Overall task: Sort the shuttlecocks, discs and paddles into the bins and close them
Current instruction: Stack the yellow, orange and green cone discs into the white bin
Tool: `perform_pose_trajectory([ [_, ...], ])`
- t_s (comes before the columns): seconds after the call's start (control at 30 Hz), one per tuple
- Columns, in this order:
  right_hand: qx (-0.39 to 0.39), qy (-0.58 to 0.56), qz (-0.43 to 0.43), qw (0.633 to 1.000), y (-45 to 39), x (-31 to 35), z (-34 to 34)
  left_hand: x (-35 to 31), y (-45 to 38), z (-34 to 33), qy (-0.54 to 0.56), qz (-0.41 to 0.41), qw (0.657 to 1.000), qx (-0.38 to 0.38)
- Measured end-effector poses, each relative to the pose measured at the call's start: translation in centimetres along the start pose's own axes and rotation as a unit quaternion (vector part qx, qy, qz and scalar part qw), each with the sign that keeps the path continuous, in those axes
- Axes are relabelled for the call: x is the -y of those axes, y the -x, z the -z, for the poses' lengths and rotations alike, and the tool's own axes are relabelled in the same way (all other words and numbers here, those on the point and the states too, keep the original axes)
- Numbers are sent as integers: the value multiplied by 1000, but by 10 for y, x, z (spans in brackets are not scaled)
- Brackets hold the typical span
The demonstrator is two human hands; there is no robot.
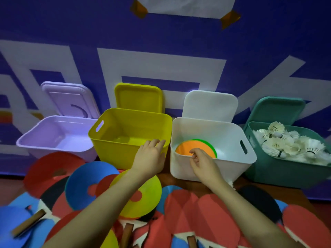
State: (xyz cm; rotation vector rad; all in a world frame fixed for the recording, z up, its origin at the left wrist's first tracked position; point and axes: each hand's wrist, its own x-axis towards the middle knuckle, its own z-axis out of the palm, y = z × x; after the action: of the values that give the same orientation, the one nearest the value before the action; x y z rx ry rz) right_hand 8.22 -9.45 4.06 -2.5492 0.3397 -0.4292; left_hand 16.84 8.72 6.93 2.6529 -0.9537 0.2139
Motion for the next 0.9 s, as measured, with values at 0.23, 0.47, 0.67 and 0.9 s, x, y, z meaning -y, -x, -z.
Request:
perform_pose_trajectory([
  [0.23,21,24,2,999,73,76,-63,64,105,15,17,-1,999,38],
  [0.47,96,12,-7,995,129,123,-105,119,193,24,40,19,998,34],
  [0.67,220,46,-51,973,160,148,-147,156,268,7,37,169,984,40],
  [0.9,261,-17,-153,953,183,160,-187,182,305,-15,87,305,936,152],
])
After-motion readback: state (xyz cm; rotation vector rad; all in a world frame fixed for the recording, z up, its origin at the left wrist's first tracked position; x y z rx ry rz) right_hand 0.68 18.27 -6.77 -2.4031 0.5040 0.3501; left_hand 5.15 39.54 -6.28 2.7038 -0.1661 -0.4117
